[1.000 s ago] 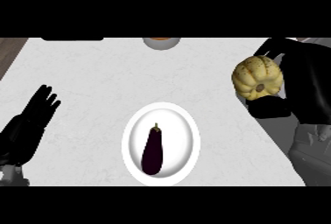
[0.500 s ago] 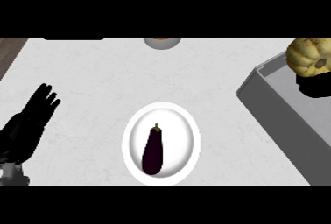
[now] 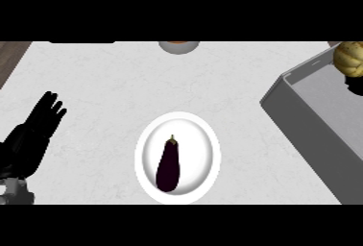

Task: Pick the squash from the plate and place it in the cardboard box

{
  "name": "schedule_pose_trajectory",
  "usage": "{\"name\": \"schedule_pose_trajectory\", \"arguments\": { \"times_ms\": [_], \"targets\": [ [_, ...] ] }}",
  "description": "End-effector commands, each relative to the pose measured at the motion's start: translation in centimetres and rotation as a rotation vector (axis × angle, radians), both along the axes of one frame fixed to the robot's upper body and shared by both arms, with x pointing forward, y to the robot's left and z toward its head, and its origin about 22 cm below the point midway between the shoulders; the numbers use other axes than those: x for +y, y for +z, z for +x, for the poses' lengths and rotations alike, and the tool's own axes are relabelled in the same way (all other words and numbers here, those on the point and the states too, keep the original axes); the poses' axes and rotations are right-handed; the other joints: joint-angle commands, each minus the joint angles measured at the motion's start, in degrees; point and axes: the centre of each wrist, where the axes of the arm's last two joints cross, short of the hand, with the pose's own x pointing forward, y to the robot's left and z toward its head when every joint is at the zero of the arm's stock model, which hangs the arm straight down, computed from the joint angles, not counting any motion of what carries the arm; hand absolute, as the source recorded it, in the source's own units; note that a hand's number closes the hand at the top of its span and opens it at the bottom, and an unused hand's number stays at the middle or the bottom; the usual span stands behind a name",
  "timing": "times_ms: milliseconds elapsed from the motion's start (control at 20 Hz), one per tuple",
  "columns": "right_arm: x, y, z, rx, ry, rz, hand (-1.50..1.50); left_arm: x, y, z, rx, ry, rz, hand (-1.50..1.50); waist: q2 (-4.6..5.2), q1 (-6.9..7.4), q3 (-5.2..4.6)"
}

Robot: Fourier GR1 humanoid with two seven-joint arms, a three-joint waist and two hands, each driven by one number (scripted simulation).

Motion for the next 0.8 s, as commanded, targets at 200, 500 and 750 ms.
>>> {"name": "schedule_pose_trajectory", "arguments": {
  "times_ms": [200, 500, 750],
  "targets": [
    [-3.7, -6.1, 3.1, 0.049, 0.024, 0.042, 1.5, -0.5, -0.4, -0.3, 0.005, -0.022, 0.0, 0.0, 0.09, 0.31, 0.0],
    [-6.4, -10.2, 3.4, 0.249, -0.046, 0.177, 1.5, 0.1, 1.3, -0.2, -0.003, -0.019, 0.006, 0.0, 0.11, 0.59, 0.03],
    [-8.5, -14.5, 2.4, 0.311, -0.056, 0.219, -1.5, 1.2, 0.5, 0.1, 0.003, 0.007, 0.007, 0.0, 0.08, 0.22, 0.01]
  ]
}}
